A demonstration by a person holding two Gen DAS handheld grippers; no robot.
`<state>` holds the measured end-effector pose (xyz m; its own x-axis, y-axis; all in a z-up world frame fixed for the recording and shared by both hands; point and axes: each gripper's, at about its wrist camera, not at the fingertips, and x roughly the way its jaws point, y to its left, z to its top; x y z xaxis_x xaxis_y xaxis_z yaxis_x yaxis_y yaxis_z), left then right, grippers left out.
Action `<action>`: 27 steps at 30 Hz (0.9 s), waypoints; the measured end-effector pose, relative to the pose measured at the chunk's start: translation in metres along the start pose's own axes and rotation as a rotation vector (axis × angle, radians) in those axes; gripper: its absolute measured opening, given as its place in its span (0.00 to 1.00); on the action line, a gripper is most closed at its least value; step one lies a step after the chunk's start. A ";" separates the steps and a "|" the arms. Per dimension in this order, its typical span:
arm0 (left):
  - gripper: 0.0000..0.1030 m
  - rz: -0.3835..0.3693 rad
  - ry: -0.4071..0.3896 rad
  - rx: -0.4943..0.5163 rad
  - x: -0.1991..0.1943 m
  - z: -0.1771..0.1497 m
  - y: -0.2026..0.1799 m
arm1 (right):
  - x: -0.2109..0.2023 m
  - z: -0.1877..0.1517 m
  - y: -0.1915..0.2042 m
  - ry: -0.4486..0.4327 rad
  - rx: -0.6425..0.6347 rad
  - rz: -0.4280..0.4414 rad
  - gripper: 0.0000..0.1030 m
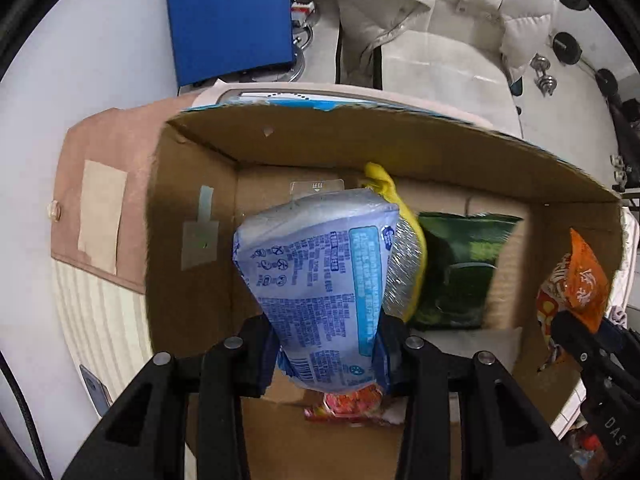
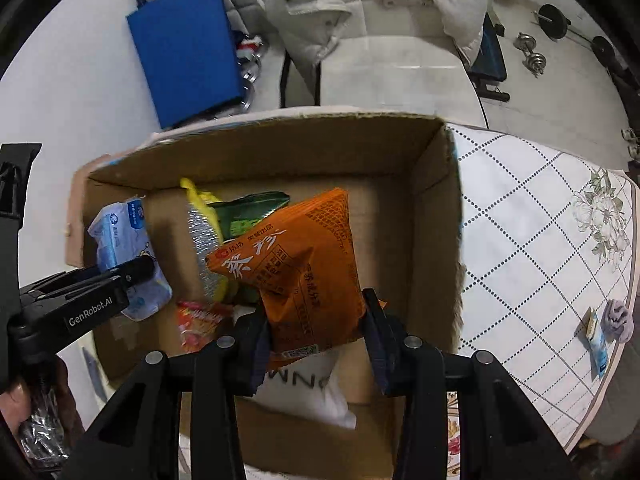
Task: Organize soft objects
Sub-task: 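Carry milk pouch and orange bag into the box and open both grippers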
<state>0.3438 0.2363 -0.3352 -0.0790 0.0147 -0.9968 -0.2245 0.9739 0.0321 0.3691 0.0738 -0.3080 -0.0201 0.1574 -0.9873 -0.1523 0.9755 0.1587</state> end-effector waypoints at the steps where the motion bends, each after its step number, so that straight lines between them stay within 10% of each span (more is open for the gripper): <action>1: 0.35 -0.002 0.005 0.000 0.003 0.003 0.002 | 0.005 0.002 0.000 0.004 0.003 -0.005 0.42; 12: 0.47 -0.024 0.059 0.010 0.018 0.025 0.009 | 0.031 0.022 0.002 0.053 0.000 -0.075 0.44; 14: 0.60 -0.048 0.052 0.006 0.016 0.026 0.012 | 0.035 0.023 0.003 0.082 -0.001 -0.067 0.57; 16: 0.69 -0.037 0.034 0.018 0.012 0.025 0.012 | 0.032 0.022 0.004 0.067 -0.001 -0.078 0.92; 27: 0.98 -0.065 -0.117 0.023 -0.042 -0.019 0.016 | -0.004 -0.011 0.005 -0.017 -0.004 -0.050 1.00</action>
<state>0.3252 0.2474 -0.2910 0.0490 -0.0241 -0.9985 -0.2033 0.9785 -0.0336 0.3571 0.0763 -0.3028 0.0043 0.1110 -0.9938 -0.1568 0.9816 0.1090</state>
